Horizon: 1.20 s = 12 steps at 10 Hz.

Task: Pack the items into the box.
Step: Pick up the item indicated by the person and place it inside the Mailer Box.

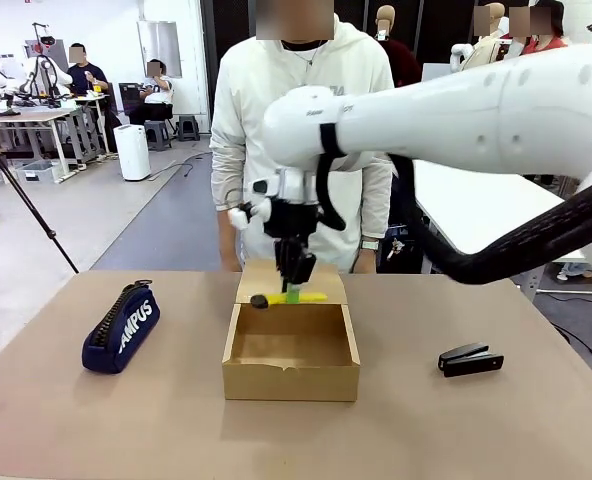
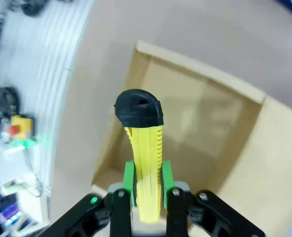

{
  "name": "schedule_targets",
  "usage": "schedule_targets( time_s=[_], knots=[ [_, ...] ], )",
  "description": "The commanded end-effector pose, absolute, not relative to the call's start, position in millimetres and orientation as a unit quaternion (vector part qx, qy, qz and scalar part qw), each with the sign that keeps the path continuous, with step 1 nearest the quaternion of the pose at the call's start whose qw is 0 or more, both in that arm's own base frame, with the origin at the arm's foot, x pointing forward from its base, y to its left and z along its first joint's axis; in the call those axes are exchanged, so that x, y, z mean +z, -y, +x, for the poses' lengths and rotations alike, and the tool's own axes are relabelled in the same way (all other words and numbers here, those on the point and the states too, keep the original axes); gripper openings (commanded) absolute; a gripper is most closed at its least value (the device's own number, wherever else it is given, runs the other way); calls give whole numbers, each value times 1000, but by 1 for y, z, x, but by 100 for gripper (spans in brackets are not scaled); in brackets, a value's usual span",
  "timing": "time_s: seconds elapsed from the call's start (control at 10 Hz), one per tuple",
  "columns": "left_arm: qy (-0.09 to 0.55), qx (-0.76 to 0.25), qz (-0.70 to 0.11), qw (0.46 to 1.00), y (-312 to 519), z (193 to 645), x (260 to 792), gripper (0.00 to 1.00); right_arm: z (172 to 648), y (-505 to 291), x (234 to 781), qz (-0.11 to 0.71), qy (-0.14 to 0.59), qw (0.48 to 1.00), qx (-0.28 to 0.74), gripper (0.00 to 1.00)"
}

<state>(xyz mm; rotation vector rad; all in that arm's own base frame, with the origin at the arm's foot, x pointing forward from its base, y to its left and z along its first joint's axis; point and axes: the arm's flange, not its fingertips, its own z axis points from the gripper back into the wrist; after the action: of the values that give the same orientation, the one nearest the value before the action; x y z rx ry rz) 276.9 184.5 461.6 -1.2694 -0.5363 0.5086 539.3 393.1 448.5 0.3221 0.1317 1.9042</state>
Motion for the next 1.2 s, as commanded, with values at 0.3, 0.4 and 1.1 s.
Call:
schedule_targets(
  time_s=[0.3,0.4,1.1],
  knots=[
    [251,225,-581,740,-185,276,462,100,535,-402,436,131,-78,559,815,0],
    [251,225,-581,740,-185,276,462,100,535,-402,436,131,-78,559,815,0],
    [251,225,-581,740,-185,276,462,100,499,-435,372,105,-123,801,577,0]
  ],
)
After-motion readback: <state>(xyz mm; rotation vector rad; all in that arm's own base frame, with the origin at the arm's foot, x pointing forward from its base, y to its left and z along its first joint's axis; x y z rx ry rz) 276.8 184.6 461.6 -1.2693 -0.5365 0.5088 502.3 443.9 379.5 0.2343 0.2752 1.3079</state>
